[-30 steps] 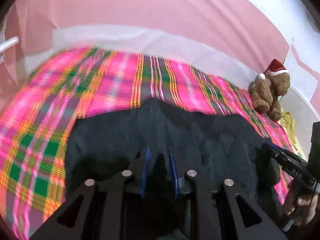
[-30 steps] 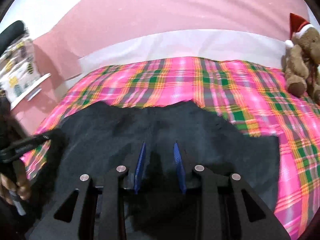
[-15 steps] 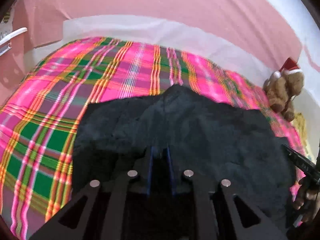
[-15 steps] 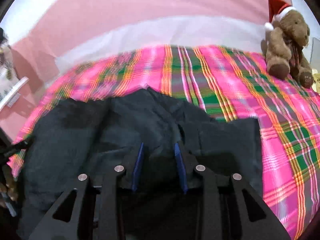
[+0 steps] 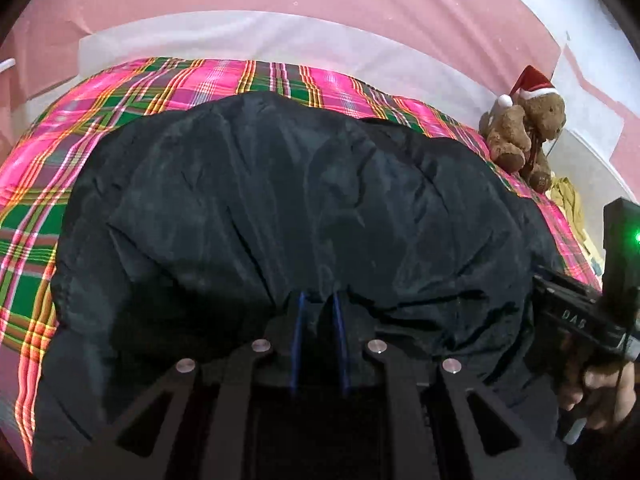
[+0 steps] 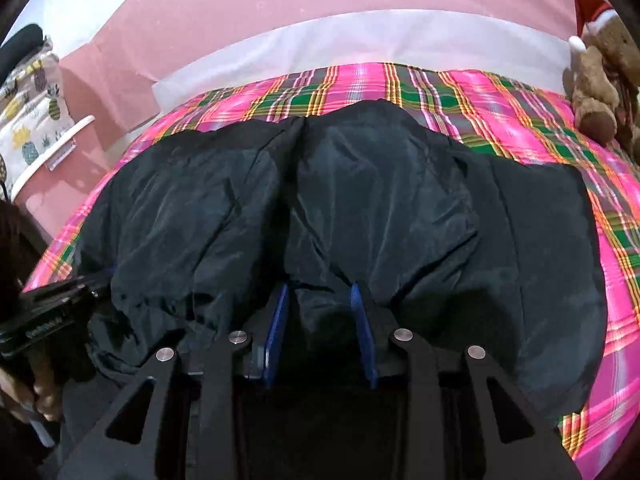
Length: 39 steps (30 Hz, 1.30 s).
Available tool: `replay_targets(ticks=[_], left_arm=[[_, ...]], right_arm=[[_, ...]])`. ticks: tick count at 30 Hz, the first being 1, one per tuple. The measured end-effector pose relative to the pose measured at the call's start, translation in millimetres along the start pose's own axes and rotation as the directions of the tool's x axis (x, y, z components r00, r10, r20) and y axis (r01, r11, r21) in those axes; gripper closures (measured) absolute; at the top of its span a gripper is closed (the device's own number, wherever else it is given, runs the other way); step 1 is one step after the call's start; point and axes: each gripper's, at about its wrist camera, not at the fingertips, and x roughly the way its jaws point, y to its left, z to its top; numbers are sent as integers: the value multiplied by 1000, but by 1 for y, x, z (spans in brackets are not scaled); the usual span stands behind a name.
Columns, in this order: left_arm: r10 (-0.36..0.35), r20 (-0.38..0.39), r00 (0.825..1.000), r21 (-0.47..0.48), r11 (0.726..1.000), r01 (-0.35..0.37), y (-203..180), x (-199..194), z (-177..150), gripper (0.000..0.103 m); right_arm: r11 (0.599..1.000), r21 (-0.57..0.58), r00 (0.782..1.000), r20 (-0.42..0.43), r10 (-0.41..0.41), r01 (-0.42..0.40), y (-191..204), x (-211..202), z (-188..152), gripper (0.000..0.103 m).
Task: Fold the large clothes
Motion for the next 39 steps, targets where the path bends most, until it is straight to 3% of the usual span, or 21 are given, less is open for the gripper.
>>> replay_targets(ticks=[3,5,8,11,14,31,39], left_arm=[[0,-4,1000,-11,1000,0,1,-4,1,87],[10,-4,1000,-7,1000,-11,-3,-17,-1,87],[-37,10,999,22,999,37,-23,-40,-9,87],[-37,-18,999,75,996,38,-40,-34,-19,87],[-25,-76,997,36,999,27,-36,-10,-23,87],[-8,-74,997,29,1000,10,-34,5,-25,86],[-4,-64,998,33,999,6,-35,5,-24,86]], right_arm=[[1000,18,1000,1,-22,22,3,-17,1,70],[1000,20,999,35,12,-13,11,-41,-1,70],[999,-2,998,44,43,-43,23,-55,-9,70],[999,-8,998,-32,53,-53,29,-31,-20,70],[999,3,994,-91,53,-53,22,-3,-28,70],[1000,-19,995,-101,14,-16,27,8,-35,70],[999,2,994,-100,41,-41,23,4,-33,70]])
